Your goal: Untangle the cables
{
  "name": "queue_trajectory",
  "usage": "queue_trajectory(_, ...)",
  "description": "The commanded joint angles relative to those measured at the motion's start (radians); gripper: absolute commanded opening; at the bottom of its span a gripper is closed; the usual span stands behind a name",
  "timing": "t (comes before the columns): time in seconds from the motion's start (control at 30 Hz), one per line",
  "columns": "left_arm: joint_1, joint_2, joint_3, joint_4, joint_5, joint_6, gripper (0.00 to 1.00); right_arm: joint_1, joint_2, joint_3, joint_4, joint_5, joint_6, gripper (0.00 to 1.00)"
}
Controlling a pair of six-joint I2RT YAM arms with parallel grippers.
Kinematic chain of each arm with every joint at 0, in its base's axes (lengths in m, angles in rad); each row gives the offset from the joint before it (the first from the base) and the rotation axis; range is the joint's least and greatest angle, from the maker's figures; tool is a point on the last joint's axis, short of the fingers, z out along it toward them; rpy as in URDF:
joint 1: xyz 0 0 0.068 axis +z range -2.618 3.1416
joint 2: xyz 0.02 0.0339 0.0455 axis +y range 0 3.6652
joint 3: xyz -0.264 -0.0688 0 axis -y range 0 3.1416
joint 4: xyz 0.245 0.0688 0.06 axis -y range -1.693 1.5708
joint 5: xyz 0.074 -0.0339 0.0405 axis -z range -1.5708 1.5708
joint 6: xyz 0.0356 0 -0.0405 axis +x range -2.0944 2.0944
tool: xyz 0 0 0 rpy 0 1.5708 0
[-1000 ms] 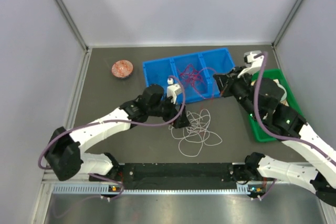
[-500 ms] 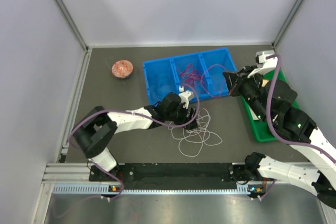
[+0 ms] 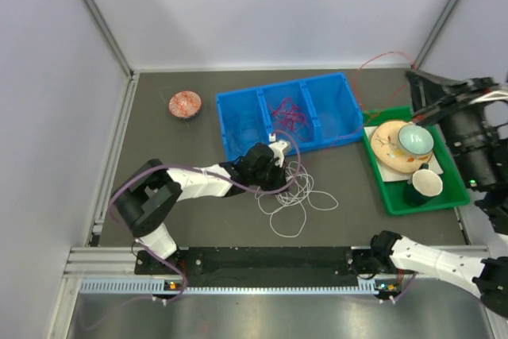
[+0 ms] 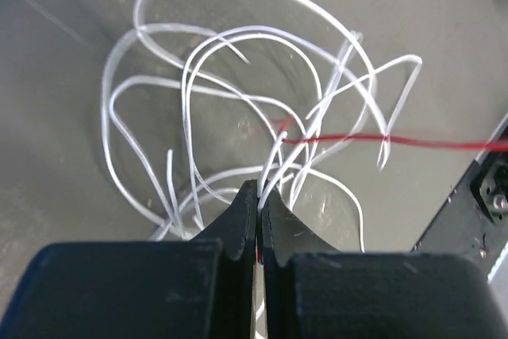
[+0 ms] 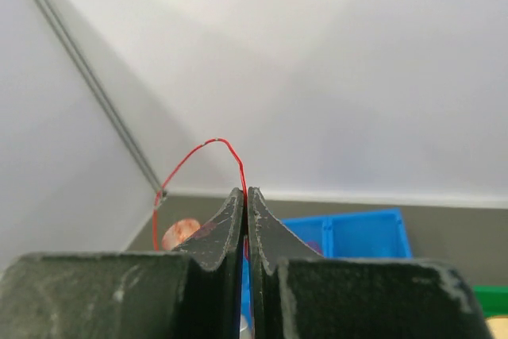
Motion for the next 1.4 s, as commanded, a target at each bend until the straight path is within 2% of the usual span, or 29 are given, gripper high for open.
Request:
queue_trajectory(0.0,0.021,-0.136,-0.083,-0.013,-0.031,0.014,0.00,0.006,0.055,0.110,0.037,0.083,-0.147,0.00)
queue_trajectory(0.17,0.075,-0.262,-0.180,-0.083,-0.042,0.018,0.00,0.006,0.096,0.132,0.088,0.120,-0.226,0.00)
queue_trajectory(0.43,0.141,-0.467,-0.248,-0.202,-0.123,0.035,0.00,0.005,0.162,0.084,0.134,0.071,-0.204,0.00)
queue_trajectory(0.6,0.156,-0.501,-0.238,-0.235,-0.146,0.008,0.00,-0.006,0.225,0.087,0.172,0.033,-0.195,0.00)
queue_trajectory(0.93,0.159,-0.632,-0.232,-0.313,-0.199,-0.038,0.00,-0.110,0.339,0.115,0.217,-0.127,-0.088,0.00)
queue_trajectory(1.23,0.161,-0.633,-0.196,-0.301,-0.195,-0.046,0.00,-0.132,0.452,0.125,0.298,-0.216,-0.029,0.00)
queue_trajectory(1.37,0.161,-0.612,-0.199,-0.283,-0.138,-0.043,0.00,-0.153,0.480,0.139,0.297,-0.220,-0.020,0.00)
